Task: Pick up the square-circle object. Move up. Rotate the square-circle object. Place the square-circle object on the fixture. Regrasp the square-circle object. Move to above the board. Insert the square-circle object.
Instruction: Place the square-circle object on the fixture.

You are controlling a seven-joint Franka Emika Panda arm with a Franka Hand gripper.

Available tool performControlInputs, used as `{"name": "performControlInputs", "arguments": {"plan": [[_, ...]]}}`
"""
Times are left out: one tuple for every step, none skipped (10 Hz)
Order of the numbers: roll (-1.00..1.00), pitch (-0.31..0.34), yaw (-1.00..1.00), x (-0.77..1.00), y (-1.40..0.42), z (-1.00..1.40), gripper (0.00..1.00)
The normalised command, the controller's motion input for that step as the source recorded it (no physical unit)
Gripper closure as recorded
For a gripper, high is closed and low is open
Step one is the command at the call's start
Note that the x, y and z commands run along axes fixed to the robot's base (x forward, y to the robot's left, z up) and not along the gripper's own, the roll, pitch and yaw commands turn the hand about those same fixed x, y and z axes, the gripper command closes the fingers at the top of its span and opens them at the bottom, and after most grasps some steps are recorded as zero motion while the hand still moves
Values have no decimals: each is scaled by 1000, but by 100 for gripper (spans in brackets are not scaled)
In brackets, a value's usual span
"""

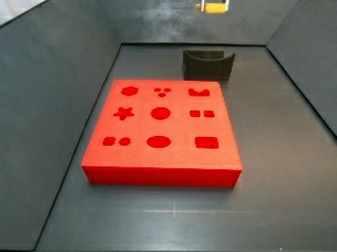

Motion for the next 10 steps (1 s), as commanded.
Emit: {"name": "performControlInputs", "arguments": {"plan": [[-1000, 109, 8, 62, -3, -14, 100], [-1000, 116, -4, 39, 17, 21, 100], [-1000, 130, -13, 50, 24, 17, 100], [-1000, 143, -26, 72, 28, -7, 100], [-1000, 156, -40, 88, 35, -18, 100], [-1000, 178, -66, 91, 39, -19, 100], [-1000, 189, -91, 85, 42, -15, 100], [-1000, 198, -126, 84, 43, -17, 100], [-935, 193, -175, 85, 42, -19, 100], [-696, 149, -197, 88, 44, -19, 100]]}}
